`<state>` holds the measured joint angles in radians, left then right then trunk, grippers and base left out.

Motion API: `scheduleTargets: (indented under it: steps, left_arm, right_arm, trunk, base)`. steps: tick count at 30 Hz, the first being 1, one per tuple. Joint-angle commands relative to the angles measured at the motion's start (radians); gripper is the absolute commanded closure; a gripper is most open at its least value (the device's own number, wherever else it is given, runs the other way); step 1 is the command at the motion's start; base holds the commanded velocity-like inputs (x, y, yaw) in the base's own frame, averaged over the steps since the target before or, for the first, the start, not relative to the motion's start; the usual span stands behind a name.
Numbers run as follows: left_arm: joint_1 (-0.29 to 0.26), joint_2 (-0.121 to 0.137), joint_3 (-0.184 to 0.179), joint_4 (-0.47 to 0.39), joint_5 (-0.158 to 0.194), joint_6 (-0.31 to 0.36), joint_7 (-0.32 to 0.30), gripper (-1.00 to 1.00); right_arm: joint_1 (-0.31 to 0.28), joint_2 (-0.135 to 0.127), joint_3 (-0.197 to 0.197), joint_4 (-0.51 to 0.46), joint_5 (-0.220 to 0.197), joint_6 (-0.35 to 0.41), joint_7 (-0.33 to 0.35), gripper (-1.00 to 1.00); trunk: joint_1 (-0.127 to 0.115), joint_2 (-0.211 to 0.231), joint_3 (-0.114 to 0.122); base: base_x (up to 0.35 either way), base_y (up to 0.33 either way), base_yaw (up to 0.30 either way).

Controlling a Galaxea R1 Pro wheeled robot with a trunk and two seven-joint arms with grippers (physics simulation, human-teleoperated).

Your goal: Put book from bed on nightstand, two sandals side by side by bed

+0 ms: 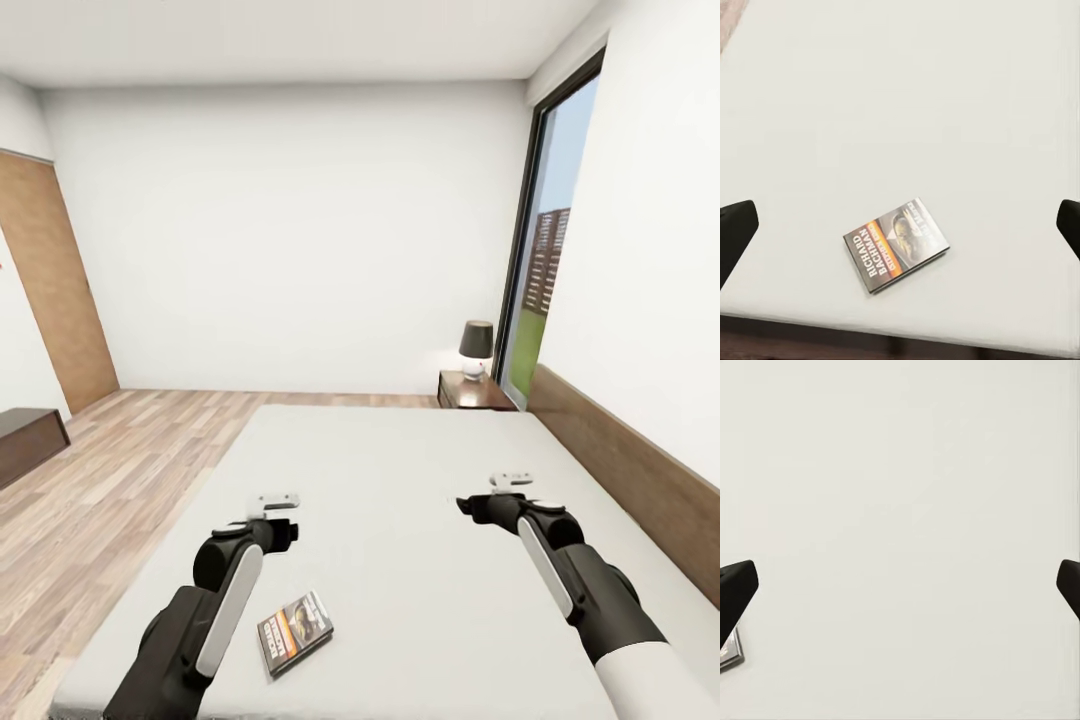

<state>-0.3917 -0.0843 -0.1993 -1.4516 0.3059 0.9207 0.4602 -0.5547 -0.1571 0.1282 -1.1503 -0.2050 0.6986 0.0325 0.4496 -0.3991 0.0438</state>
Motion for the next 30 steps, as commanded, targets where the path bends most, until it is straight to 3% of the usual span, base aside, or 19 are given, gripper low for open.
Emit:
scheduleTargets:
  steps: [1,4,6,7,9,13,14,19,21,25,30]
  left_arm:
    - [-0.006,-0.001,-0.001,-0.006,0.011,0.003,0.01,-1.0]
    - [-0.048,-0.004,-0.001,0.035,0.011,0.002,0.009,-1.0]
    - [-0.146,-0.026,-0.002,0.235,0.012,-0.005,0.006,-1.0]
    - [-0.171,-0.03,-0.002,0.28,0.012,-0.007,0.006,-1.0]
    - [-0.275,-0.039,-0.002,0.462,0.011,-0.023,0.002,-1.0]
    - [-0.378,-0.043,-0.002,0.622,0.013,-0.047,0.0,-1.0]
    - [-0.461,-0.046,-0.002,0.749,0.026,-0.061,-0.002,-1.0]
    - [-0.551,-0.045,-0.003,0.883,0.074,-0.069,-0.014,-1.0]
    - [-0.586,-0.045,-0.003,0.943,0.089,-0.069,-0.059,-1.0]
    - [-0.596,-0.044,-0.003,0.969,0.091,-0.07,-0.1,-1.0]
    - [-0.598,-0.044,-0.003,0.978,0.089,-0.073,-0.114,-1.0]
  right_arm:
    - [0.001,-0.003,0.001,-0.007,-0.001,0.005,0.001,-1.0]
    - [0.009,-0.011,0.001,-0.076,-0.002,0.015,0.001,-1.0]
    - [0.034,-0.022,0.001,-0.149,-0.003,0.042,0.001,-1.0]
    - [0.038,-0.023,0.001,-0.162,-0.003,0.045,0.001,-1.0]
    - [0.055,-0.027,0.001,-0.208,-0.003,0.055,0.001,-1.0]
    - [0.064,-0.03,-0.003,-0.239,-0.003,0.059,0.001,-1.0]
    - [0.076,-0.03,-0.032,-0.273,-0.005,0.062,0.002,-1.0]
    - [0.127,-0.03,-0.118,-0.365,-0.008,0.084,0.014,-1.0]
    - [0.147,-0.03,-0.169,-0.388,-0.009,0.098,0.052,-1.0]
    - [0.152,-0.03,-0.203,-0.394,-0.009,0.101,0.093,-1.0]
    - [0.154,-0.03,-0.216,-0.396,-0.003,0.102,0.104,-1.0]
  trunk:
    - [0.0,-0.001,-0.002]
    - [0.0,-0.001,-0.007]
    - [0.0,-0.001,-0.01]
    - [0.0,-0.001,-0.011]
    - [0.0,-0.001,-0.015]
    - [0.0,-0.001,-0.021]
    - [0.0,-0.001,-0.022]
    - [0.0,-0.001,-0.03]
    - [0.0,-0.001,-0.033]
    - [0.0,-0.001,-0.039]
    - [0.0,-0.001,-0.047]
  base:
    - [0.0,0.0,0.0]
    - [0.0,0.0,0.0]
    - [0.0,0.0,0.0]
    - [0.0,0.0,0.0]
    - [0.0,0.0,0.0]
    - [0.0,0.0,0.0]
    - [0.0,0.0,0.0]
    - [0.0,0.0,0.0]
    - [0.0,0.0,0.0]
    - [0.0,0.0,0.0]
    - [0.0,0.0,0.0]
